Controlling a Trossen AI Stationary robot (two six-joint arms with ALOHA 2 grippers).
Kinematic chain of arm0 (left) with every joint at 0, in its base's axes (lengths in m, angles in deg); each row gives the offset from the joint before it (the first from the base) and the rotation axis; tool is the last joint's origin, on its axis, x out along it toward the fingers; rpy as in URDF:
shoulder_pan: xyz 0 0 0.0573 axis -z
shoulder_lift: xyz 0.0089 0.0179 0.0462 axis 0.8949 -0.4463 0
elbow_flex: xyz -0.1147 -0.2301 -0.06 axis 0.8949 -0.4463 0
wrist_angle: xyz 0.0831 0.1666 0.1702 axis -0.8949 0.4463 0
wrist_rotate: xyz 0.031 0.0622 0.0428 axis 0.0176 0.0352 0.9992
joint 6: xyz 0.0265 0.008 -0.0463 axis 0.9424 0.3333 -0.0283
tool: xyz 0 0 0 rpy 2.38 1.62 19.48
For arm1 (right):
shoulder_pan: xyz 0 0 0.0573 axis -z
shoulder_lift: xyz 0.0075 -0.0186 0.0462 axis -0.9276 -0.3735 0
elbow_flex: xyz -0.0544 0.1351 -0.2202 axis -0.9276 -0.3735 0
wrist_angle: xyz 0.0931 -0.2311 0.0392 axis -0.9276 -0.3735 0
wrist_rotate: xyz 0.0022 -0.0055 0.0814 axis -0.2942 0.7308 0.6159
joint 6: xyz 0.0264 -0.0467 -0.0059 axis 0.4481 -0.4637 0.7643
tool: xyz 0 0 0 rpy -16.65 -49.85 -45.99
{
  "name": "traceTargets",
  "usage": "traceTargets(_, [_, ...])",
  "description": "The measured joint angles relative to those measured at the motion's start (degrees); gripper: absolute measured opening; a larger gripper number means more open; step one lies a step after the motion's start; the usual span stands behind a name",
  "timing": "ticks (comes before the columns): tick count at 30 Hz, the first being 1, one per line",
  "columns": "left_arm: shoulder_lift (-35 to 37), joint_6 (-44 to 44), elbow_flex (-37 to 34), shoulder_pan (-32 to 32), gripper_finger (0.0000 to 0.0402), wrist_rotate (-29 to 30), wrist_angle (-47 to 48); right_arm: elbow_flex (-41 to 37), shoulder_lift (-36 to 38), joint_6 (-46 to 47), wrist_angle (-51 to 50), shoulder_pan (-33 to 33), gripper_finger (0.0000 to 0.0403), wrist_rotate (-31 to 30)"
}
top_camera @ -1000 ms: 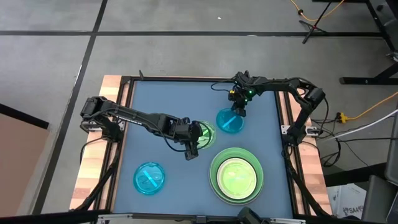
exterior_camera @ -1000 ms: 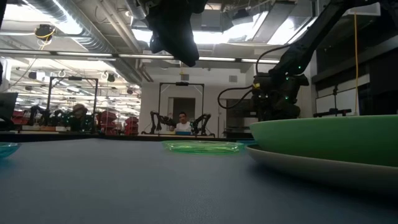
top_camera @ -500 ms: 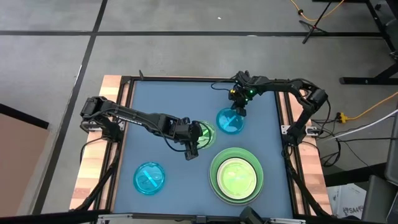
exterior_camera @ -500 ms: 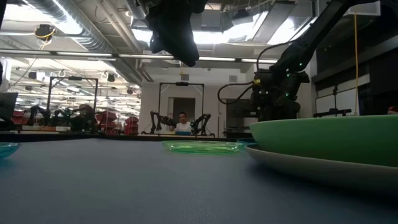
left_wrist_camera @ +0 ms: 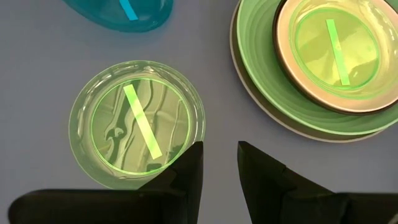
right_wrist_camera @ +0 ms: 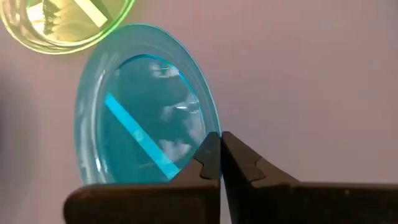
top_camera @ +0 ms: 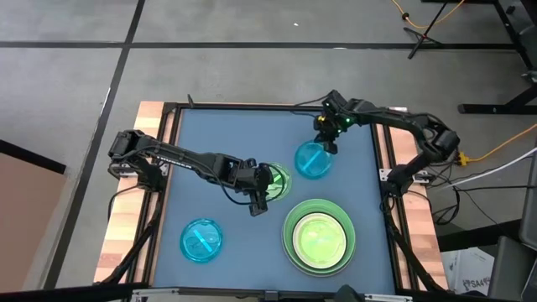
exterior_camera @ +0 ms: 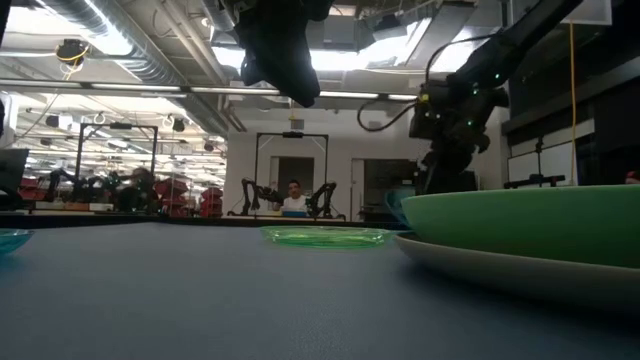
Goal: Stack plastic plates
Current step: Stack the top blue plate on top of the small green plate
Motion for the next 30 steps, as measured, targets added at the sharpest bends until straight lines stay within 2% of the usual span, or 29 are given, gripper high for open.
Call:
traceTargets(15, [0.0, 0.0, 0.0, 0.0, 0.0092, 0.4, 0.0, 0.0, 12.8, 0.1, -8.3, 0.0, 0.0000, 1.8])
traceTargets(27, [0.0, 0.1, 0.0, 0.0, 0.0092, 0.5, 0.0, 0.0, 20.0, 2.9, -15.6, -0.1, 0.0000, 14.0])
traceTargets(30, [0.0, 0.0, 0.0, 0.0, 0.0092, 0.5, 0.0, 0.0, 20.8, 4.7, -15.9, -1.8, 0.0000, 15.9])
